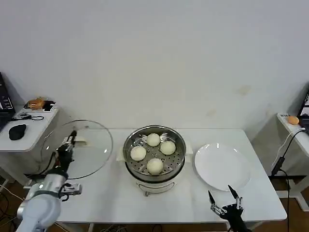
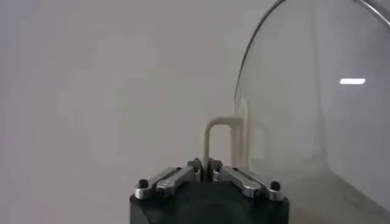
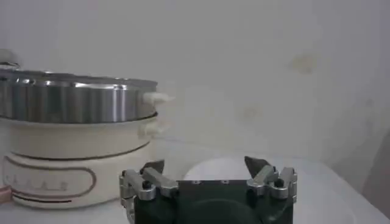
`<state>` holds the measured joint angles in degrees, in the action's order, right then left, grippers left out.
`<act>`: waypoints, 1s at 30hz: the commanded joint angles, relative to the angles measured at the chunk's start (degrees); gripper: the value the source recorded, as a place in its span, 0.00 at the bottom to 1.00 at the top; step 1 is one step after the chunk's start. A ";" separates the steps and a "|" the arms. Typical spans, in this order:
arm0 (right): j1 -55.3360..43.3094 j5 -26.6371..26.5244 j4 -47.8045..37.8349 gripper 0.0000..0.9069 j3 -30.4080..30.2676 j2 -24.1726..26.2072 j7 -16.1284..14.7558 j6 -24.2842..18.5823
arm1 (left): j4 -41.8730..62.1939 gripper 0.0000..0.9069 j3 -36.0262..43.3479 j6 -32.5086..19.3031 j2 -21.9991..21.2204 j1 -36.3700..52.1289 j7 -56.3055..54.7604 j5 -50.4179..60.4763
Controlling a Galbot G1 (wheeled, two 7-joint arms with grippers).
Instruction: Take steamed baozi put them in steamer then cover it.
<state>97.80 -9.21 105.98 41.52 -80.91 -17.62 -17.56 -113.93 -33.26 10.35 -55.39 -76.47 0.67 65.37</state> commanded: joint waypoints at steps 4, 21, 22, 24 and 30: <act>0.54 1.51 0.16 1.00 -0.68 -1.26 0.16 0.04 | -2.96 0.00 21.06 8.87 -4.51 14.72 10.82 4.54; 0.86 3.69 -0.27 1.00 -1.97 -3.22 0.36 -0.73 | 5.91 0.00 29.28 13.36 -21.91 22.49 12.91 11.81; 0.85 3.72 -0.30 1.00 -2.05 -3.23 0.37 -0.74 | 6.46 0.00 29.76 13.33 -22.93 22.45 12.78 12.47; 0.83 3.72 -0.37 1.00 -2.10 -3.24 0.35 -0.74 | 6.99 0.00 30.30 13.28 -24.15 22.39 12.82 13.28; 0.78 3.74 -0.56 1.00 -2.10 -3.16 0.33 -0.77 | 9.44 0.00 32.05 13.25 -27.02 22.61 12.78 14.41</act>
<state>98.57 -5.80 105.52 39.62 -83.88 -17.30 -18.26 -108.18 -5.61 22.48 -74.53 -56.16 12.60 76.31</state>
